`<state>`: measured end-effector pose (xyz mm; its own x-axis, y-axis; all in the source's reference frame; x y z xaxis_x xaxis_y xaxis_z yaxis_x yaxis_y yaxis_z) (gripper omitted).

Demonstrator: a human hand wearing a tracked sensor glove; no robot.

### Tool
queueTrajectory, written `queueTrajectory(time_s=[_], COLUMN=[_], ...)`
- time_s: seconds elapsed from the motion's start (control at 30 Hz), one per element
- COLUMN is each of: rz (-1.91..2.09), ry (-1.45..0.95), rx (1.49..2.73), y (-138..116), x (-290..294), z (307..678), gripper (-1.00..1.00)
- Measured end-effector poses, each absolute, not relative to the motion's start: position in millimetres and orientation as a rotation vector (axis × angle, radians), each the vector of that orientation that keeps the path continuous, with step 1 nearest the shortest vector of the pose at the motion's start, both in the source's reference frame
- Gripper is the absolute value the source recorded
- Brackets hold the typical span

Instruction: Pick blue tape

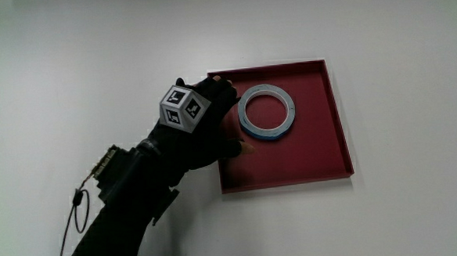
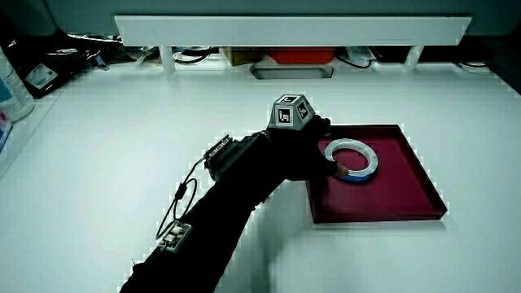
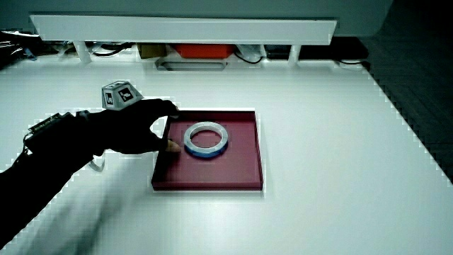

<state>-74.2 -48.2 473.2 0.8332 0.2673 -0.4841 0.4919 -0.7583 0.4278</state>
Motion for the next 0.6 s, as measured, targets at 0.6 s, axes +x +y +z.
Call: queueTrajectory(time_s=[0.6], rz=[-0.448], ry=[0.625], rx=[2.42], y=[-42.5], x=[-31.8], z=[514.5], gripper=[0.0])
